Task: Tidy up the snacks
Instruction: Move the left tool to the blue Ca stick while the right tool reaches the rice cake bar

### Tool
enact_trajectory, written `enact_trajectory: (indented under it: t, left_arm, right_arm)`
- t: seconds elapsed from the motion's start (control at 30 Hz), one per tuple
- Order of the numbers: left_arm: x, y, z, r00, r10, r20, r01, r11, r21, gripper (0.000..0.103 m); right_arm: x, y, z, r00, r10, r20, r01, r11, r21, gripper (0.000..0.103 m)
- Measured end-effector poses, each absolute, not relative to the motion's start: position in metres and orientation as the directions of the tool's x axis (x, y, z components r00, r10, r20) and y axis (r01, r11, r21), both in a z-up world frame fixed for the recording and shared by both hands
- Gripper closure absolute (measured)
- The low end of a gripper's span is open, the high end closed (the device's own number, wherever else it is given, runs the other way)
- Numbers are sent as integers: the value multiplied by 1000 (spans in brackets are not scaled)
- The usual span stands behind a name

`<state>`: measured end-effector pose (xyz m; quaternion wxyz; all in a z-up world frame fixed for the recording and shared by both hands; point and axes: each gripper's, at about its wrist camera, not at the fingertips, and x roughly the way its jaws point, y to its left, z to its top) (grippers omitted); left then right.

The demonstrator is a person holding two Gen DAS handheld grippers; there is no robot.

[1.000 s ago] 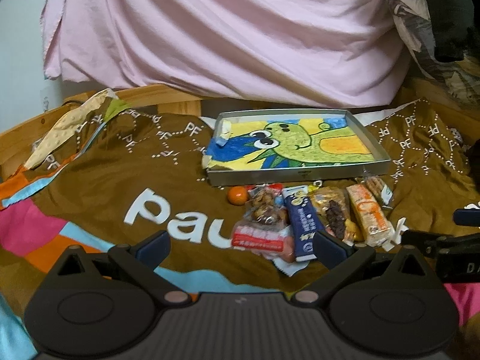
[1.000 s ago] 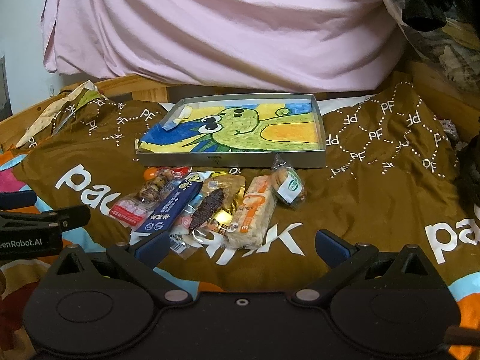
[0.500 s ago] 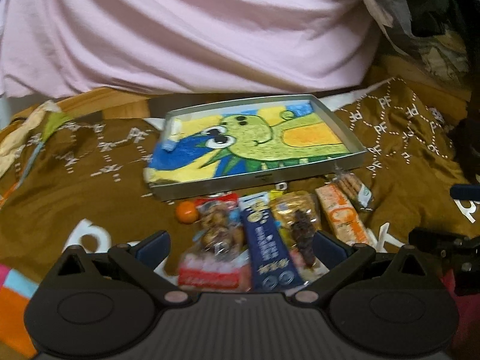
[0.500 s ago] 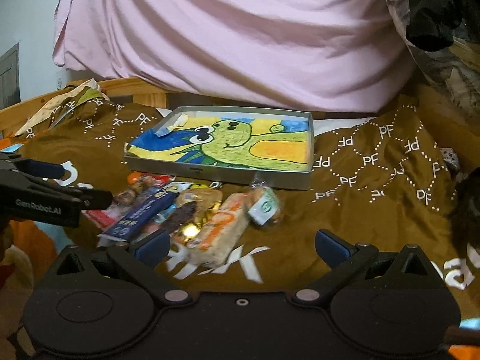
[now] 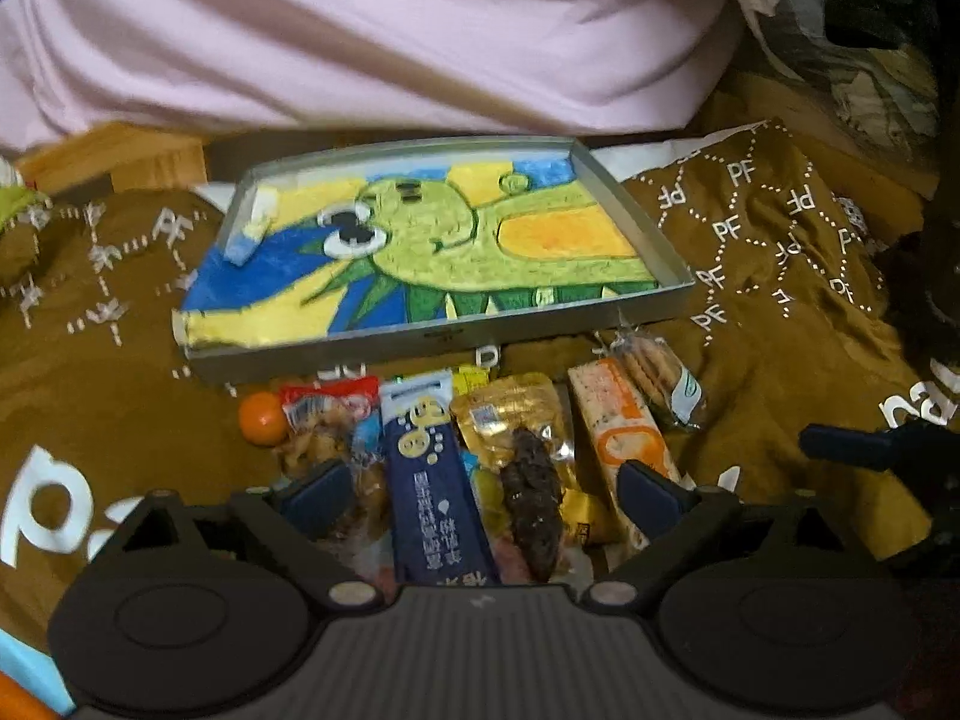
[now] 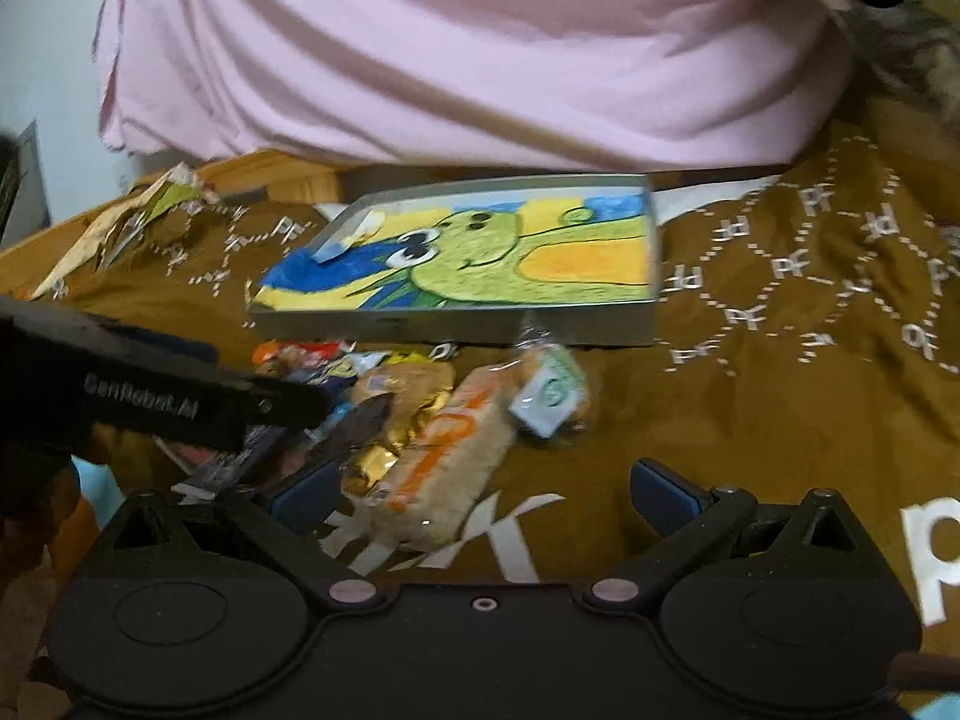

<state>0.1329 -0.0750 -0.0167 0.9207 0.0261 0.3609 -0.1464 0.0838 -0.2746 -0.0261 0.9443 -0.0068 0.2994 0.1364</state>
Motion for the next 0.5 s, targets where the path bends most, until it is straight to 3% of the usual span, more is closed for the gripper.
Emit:
enact_trajectory:
  t: [0.23,0.37,0.5]
  left_arm:
    - [152,-64,-34,603,-282,-746,271,952,-141,19]
    - [159,-53,-36,590,-326,-739,246,944,-220,21]
    - [173,-52,-41,552,-312,-773,228,949,-220,29]
  right_arm:
    - [89,-256,-33,777,228,-586,-286,958,-6,3]
    - [89,-249,-37,789,198,-582,-270,962,-39,5]
    - [95,-236,-42,791,179,-585,-275,958,-79,9]
